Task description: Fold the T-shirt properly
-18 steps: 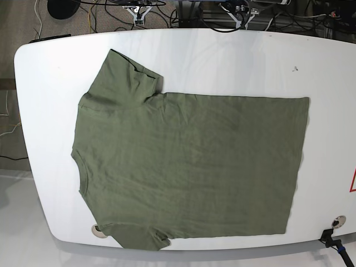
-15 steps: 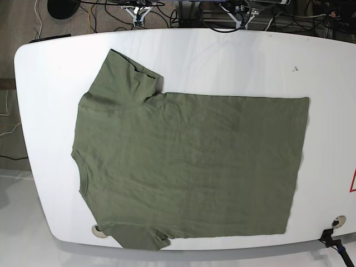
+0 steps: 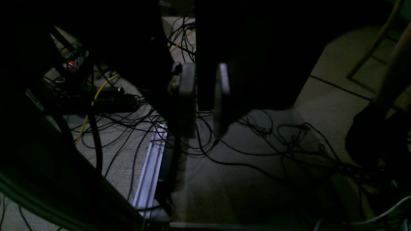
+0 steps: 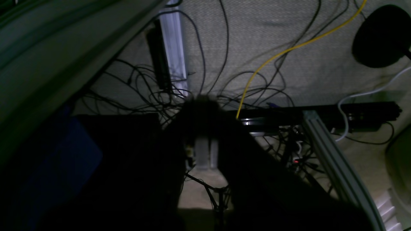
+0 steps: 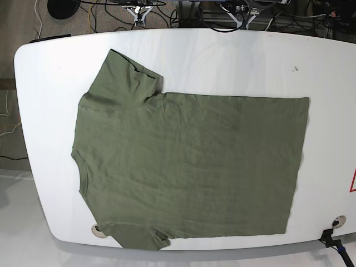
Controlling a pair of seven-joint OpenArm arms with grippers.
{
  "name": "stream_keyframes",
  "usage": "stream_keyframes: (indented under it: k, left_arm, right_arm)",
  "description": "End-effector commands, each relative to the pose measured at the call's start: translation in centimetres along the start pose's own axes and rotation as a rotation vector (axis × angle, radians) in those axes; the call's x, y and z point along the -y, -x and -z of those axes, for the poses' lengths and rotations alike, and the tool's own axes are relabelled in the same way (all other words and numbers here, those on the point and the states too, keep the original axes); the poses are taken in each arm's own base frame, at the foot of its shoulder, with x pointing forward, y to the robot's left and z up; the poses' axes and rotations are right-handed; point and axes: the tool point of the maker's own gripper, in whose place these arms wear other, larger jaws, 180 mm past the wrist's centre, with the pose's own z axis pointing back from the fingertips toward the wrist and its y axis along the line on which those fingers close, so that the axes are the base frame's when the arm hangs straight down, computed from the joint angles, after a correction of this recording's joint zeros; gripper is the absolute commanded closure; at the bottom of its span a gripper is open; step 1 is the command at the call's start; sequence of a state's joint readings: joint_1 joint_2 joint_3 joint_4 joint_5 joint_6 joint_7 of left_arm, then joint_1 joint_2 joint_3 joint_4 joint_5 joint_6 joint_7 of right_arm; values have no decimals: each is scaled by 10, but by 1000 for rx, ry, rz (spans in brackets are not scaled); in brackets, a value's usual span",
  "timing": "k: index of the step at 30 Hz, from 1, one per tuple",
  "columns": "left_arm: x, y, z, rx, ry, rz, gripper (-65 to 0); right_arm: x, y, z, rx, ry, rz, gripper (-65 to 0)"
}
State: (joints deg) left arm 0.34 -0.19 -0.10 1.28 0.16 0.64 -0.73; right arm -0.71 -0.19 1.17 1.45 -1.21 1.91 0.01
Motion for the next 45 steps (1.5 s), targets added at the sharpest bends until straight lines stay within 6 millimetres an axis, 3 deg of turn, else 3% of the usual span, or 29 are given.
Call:
stream_keyframes:
  k: [1,8,12,13,29,33,42,43,45]
  left_arm:
    - [1,3,0,-19,0,-2,-43]
    - [-1,3,0,-19,-1,2,-35]
    - [-3,13,0,-56,-7,1,-74]
    - [-2,5,0,-38,-8,-6,-47]
    - [-6,12,0,-50,-14,-5,-40]
    - [-5,19,-1,-72,-16,-10,-5]
    - [-10,33,-1,-91,-18,-40,-10]
    - [-5,23,-1,-65,-11,-26,-1]
    - [-4,24,-1,-69,-10,-22,0]
  right_arm:
    - [2,-1,0,4,2,3,0]
    - [5,2,0,-2,12,2,0]
    - [3,2,0,-2,3,-2,0]
    - [-1,2,0,-1,0,2,0]
    - [4,3,0,-6,12,4,0]
    - [5,4,0,-11,12,2,0]
    - [9,11,0,-13,20,-2,0]
    - [5,6,0,0,1,4,0]
    - [7,6,0,2,3,4,0]
